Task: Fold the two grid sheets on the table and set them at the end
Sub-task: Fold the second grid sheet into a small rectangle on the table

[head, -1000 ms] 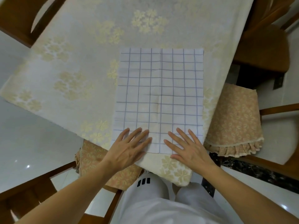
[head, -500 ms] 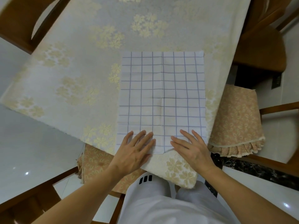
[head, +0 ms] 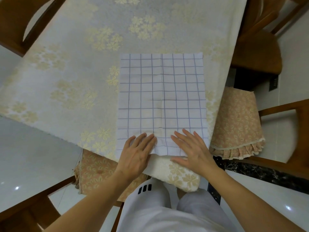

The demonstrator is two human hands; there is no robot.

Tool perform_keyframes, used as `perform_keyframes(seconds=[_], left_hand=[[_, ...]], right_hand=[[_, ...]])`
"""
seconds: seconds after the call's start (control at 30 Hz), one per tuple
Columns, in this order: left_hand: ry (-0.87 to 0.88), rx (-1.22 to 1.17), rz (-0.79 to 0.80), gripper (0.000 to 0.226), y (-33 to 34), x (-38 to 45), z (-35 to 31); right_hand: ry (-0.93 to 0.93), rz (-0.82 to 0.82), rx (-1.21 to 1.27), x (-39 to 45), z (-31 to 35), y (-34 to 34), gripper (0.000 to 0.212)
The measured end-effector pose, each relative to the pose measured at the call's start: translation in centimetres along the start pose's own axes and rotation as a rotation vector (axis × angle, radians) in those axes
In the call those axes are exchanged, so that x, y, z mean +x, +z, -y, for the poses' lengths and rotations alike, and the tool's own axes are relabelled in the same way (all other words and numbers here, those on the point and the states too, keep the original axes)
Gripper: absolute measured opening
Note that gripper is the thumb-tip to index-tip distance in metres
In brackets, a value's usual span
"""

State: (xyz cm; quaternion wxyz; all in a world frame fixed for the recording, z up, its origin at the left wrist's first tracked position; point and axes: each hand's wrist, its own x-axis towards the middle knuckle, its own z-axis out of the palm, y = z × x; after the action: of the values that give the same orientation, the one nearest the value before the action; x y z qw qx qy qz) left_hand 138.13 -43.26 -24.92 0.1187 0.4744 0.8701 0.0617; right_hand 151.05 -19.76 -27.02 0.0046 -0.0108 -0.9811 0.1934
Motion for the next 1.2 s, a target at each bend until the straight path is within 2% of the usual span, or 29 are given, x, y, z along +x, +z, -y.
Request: perform_keyframes(seconds=[0.03, 0.1, 0.27, 0.37, 0.47, 0.53, 0.77, 0.87, 0.93, 1.07, 1.2], left_hand=[[0.0, -0.002, -0.008, 0.052, -0.1, -0.2, -0.1], [-0.004, -0.008, -0.012, 0.052, -0.1, -0.7, -0.2], [-0.036, -0.017, -0.001, 0.052, -0.6, -2.4, -1.6], [-0.056, 0.0, 0.021, 0.052, -0.8, -3.7, -2.8], [-0.093, 0.04, 0.046, 0.054, -1.0, -5.6, -4.7], [-0.129, 0.042, 0.043, 0.053, -1.4, -7.1, -6.2], [-0.231, -0.007, -0.128, 0.063, -4.2, -10.5, -10.6], [-0.22, 0.007, -0.182, 0.061, -5.6, -9.8, -10.6], [-0.21, 0.047, -0.201, 0.05, -6.2, -8.2, -9.6], [-0.172, 0.134, -0.249, 0.045, -7.3, -2.8, -6.0], [-0.101, 0.163, -0.302, 0.03, -8.9, 4.2, -1.5]], right_hand=[[-0.004, 0.069, -0.057, -0.1, 0.1, 0.0, 0.074], [0.015, 0.107, -0.111, -0.5, 0.4, 0.2, 0.076], [-0.045, -0.037, -0.118, -2.4, 0.8, 0.6, 0.06], [-0.058, -0.104, -0.075, -3.8, 0.6, 0.5, 0.072], [-0.116, -0.152, -0.078, -6.0, 0.6, -0.5, 0.057], [-0.145, -0.152, -0.095, -7.8, 0.7, -1.6, 0.054], [-0.235, -0.184, -0.131, -11.8, 0.5, -6.2, 0.043], [-0.241, -0.197, -0.141, -10.6, 0.1, -8.3, 0.044], [-0.23, -0.207, -0.167, -8.6, -0.6, -9.2, 0.044], [-0.131, -0.246, -0.18, -2.8, -2.6, -9.7, 0.034], [-0.048, -0.119, -0.242, 3.6, -5.1, -10.2, 0.04]])
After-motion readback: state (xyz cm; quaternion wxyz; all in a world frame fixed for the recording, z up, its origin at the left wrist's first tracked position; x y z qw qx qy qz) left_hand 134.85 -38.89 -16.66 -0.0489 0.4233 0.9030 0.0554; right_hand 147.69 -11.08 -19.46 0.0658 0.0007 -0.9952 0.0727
